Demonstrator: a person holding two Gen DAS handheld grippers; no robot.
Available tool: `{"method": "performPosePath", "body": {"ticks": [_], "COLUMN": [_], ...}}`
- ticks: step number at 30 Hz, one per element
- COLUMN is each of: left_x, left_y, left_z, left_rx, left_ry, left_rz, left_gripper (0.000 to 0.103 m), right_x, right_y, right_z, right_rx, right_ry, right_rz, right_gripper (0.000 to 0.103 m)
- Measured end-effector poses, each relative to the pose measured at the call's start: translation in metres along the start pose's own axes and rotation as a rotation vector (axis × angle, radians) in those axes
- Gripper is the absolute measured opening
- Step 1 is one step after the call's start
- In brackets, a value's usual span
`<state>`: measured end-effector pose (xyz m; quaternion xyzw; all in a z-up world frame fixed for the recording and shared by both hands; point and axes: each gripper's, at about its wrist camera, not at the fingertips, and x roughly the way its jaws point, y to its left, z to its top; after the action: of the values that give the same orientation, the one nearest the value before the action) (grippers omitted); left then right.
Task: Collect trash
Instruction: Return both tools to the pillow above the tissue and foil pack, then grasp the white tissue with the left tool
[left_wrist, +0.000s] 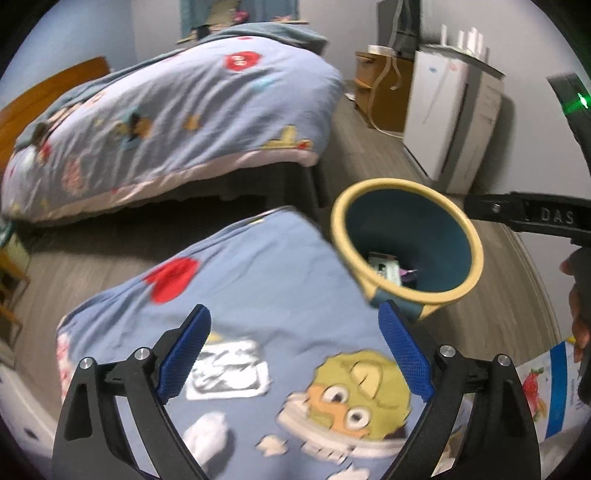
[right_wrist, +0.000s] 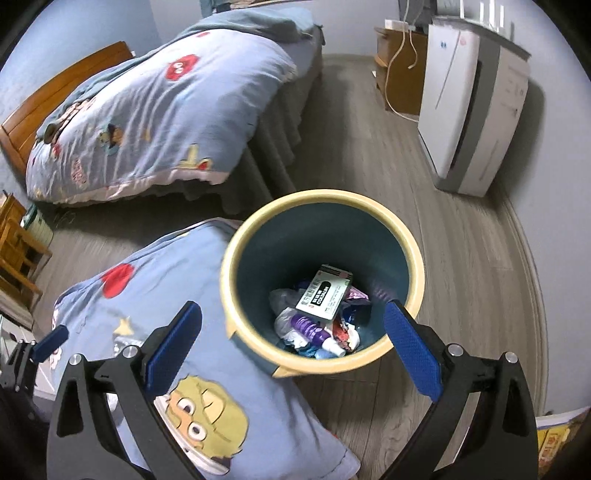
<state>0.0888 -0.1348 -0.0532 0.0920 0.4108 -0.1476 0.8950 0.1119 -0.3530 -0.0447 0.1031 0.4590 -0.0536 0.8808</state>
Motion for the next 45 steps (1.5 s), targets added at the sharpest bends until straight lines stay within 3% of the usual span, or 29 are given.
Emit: {"method": "performPosePath", "body": {"ticks": [11, 20, 29, 36, 45], "left_x": [-0.051, -0.06, -0.036, -0.02, -0.002], "left_y": [0.084, 0.141, 0.141, 0.129, 0.123], "left_z": [-0.053, -0.087, -0.108, -0.12, -0.126], "left_rx": [-0.082, -0.152, -0.092, -0.151, -0.134], "left_ry": [0.016, 0.057, 0.136, 0.154, 0.183], "left_rz": [0.135, 0.208, 0.204, 0.148, 0.13], "left_gripper": [0.095, 0.095, 0.095, 0.095, 0.095], "right_x": [-0.02, -0.005, 0.021, 0.042, 0.068], "right_y": [0.065, 0.121, 0.153, 0.174, 0.181], "right_z": [-0.026, -0.048, -0.057, -0.062, -0.06], "right_rx": [-0.025, -0.024, -0.02, -0.056, -0.097], "right_ry": [0.019, 0.085, 0.145, 0.18, 0.21], "right_rz": [0.032, 0.08, 0.083, 0.064, 0.022], "right_gripper": [0.097, 0.097, 0.097, 0.097, 0.097]}}
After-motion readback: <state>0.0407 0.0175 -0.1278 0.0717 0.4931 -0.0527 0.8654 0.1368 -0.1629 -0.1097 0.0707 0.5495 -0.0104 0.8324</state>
